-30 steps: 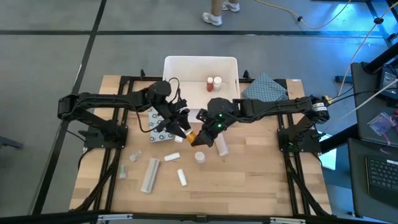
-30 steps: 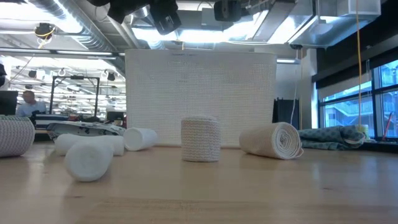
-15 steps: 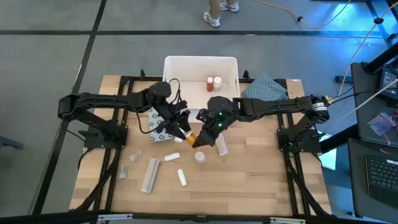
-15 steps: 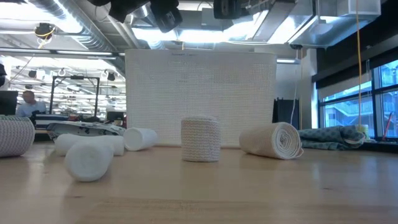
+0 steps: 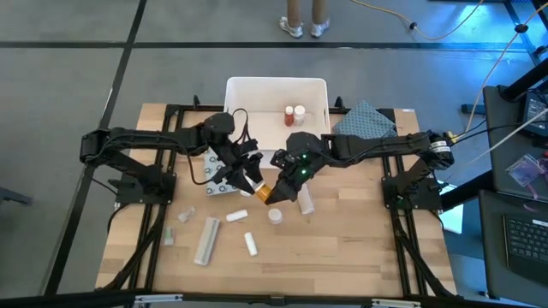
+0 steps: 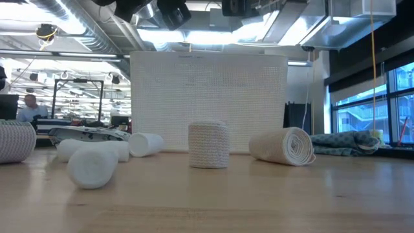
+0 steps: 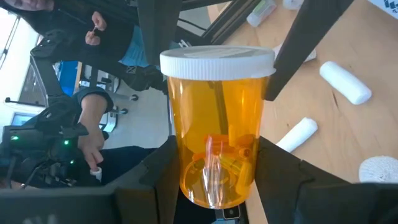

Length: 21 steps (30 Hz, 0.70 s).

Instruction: Pick & place medical supplies in basket/bin

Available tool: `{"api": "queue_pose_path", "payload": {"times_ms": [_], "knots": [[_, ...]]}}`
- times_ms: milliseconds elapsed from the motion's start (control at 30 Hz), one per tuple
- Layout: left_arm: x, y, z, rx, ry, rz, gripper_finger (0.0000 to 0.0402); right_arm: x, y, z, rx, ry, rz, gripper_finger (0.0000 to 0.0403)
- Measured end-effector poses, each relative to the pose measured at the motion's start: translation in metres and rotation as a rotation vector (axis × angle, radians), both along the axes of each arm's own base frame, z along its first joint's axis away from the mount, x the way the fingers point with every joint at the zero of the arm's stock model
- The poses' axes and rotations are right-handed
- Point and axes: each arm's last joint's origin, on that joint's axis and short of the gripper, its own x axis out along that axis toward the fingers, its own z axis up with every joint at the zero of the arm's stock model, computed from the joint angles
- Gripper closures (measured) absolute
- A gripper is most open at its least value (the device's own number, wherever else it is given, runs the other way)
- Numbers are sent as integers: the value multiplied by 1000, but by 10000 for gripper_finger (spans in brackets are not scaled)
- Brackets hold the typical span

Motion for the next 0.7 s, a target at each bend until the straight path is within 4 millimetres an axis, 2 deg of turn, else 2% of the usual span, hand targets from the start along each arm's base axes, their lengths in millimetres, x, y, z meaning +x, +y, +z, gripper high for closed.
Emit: {"api": "queue_pose_path", "payload": {"times_ms": [700], "knots": [[1, 1, 1, -26, 23, 45, 148, 1, 0, 0, 14, -14, 13, 236]]}}
